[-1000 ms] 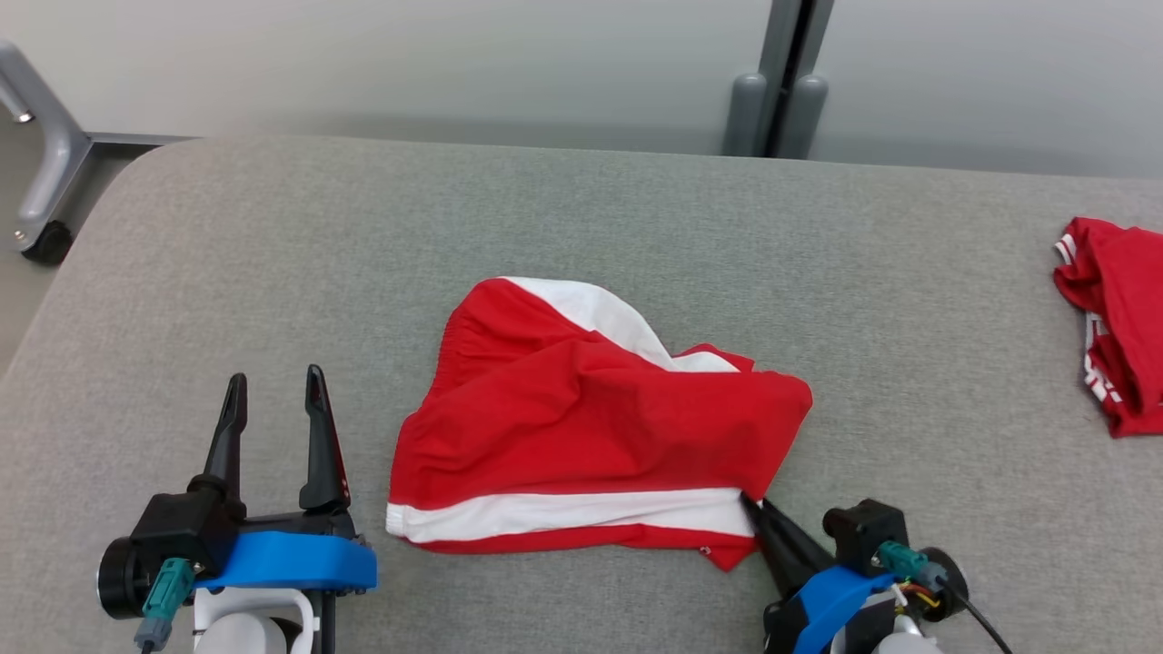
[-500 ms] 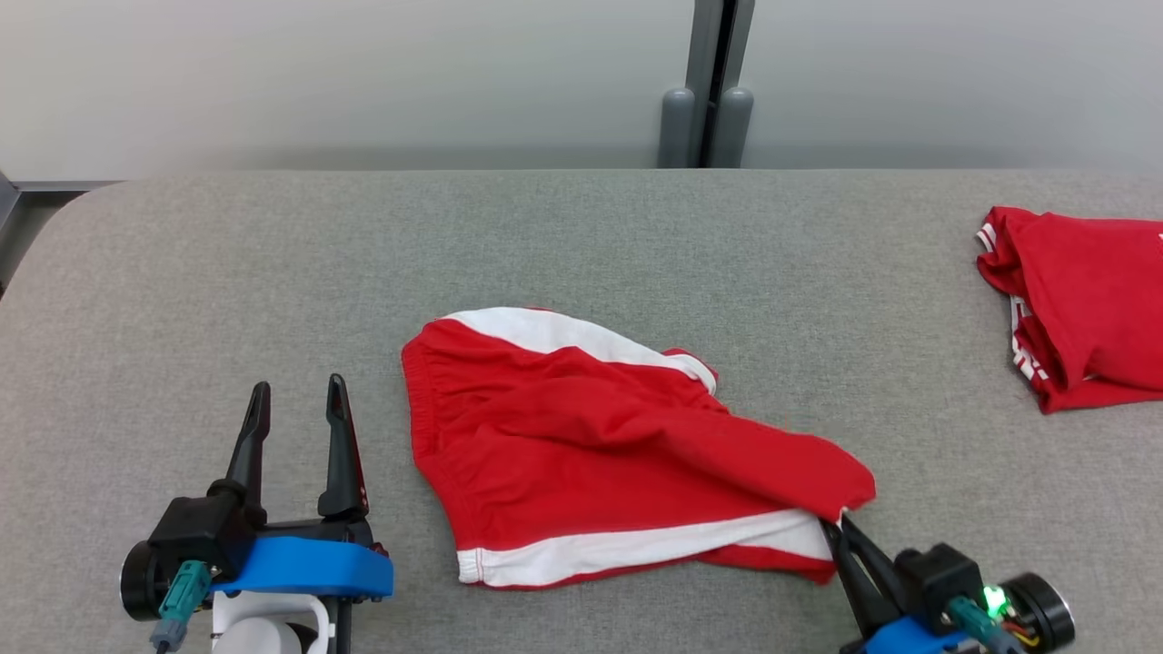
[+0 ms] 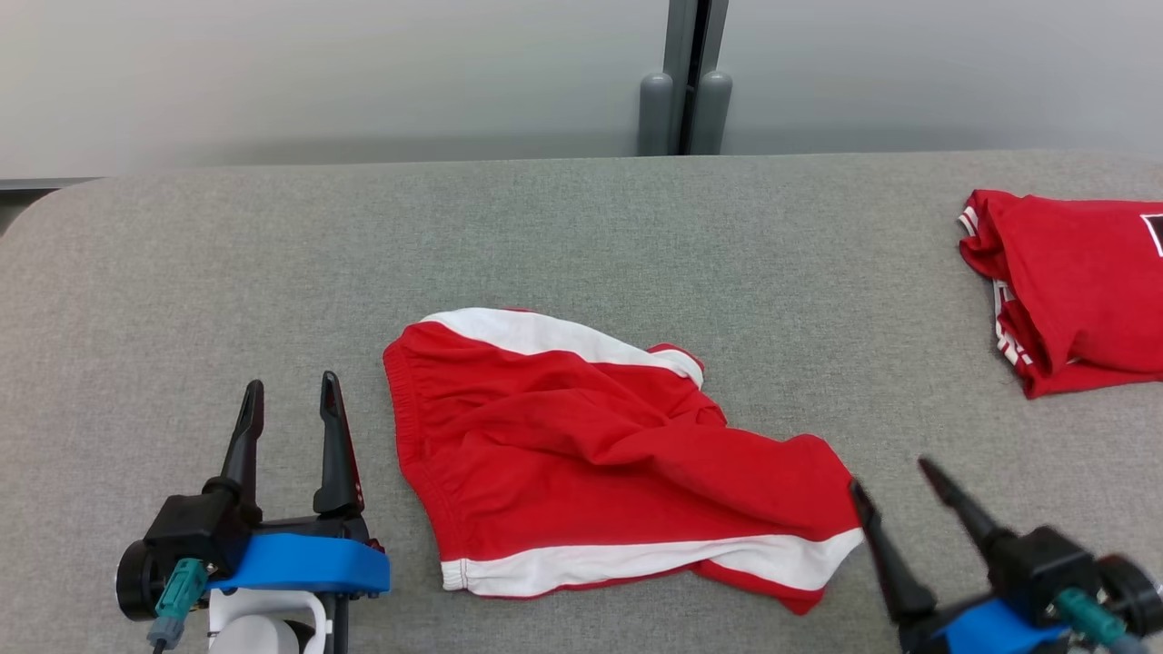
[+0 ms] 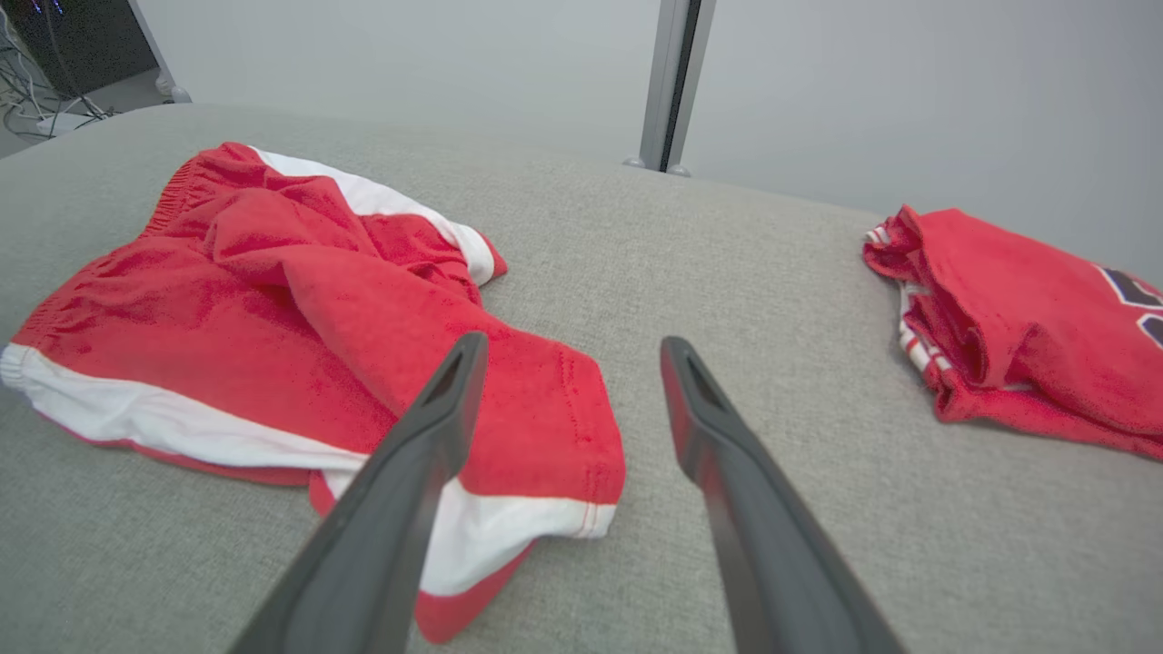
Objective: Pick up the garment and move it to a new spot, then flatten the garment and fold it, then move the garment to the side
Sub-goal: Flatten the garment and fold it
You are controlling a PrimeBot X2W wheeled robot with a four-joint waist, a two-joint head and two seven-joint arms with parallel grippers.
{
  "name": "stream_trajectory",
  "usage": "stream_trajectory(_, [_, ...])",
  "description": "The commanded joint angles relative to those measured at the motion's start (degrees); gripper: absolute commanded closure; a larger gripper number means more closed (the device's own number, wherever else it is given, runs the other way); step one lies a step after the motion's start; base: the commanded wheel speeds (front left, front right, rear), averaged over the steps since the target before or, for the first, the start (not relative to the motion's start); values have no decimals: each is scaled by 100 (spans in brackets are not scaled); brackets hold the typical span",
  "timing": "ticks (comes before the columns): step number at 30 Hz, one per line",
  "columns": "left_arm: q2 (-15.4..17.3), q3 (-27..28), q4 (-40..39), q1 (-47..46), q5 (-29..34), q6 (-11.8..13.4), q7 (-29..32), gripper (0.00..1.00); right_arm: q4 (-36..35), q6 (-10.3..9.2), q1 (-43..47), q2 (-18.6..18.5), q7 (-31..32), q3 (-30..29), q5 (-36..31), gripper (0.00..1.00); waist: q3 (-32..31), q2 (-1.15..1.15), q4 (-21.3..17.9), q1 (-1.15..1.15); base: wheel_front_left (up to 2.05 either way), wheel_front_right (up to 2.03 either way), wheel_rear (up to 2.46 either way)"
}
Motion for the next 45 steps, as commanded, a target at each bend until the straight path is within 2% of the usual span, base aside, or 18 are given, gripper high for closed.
stream_trajectory(1, [-8,26,-10,-73,13,17,-27,0,-94,3,-215,-72,30,-55,45,0,6,0,-7,0,0,0,0])
stream_trajectory(6, [-8,-26,-11,-142,1,1,-27,0,0,3,-863,-412,220,-51,61,0,55,0,32,0,0,0,0])
stream_trajectory(11, [-9,-120,7,-240,-46,16,-27,0,415,2,-1319,-549,272,3,127,0,120,0,182,0,0,0,0])
stream_trajectory(24, [-9,-275,17,-348,-102,65,-27,0,2353,2,-2006,-798,440,691,307,0,321,0,497,0,0,0,0])
stream_trajectory(30, [-8,-323,33,-356,-142,83,-27,0,2987,4,-2067,-887,487,1063,561,0,354,0,600,0,0,0,0])
stream_trajectory(31, [-8,-326,36,-352,-144,87,-27,0,3034,4,-2064,-868,489,1136,639,19,353,0,606,0,0,0,0])
stream_trajectory(32, [-8,-325,32,-346,-150,91,-27,0,3061,9,-2066,-864,519,1209,724,93,352,0,607,0,0,0,0])
stream_trajectory(33, [-8,-324,29,-337,-157,100,-27,0,3079,9,-2093,-882,525,1260,792,100,350,0,603,0,0,0,0])
stream_trajectory(39, [-8,-313,72,-403,-182,65,-27,0,3082,2,-2539,-1061,283,1099,912,100,350,0,609,0,0,0,0])
stream_trajectory(45, [-8,-331,78,-479,-177,53,-27,0,3385,2,-3217,-1074,-47,472,777,100,354,0,651,0,0,0,0])
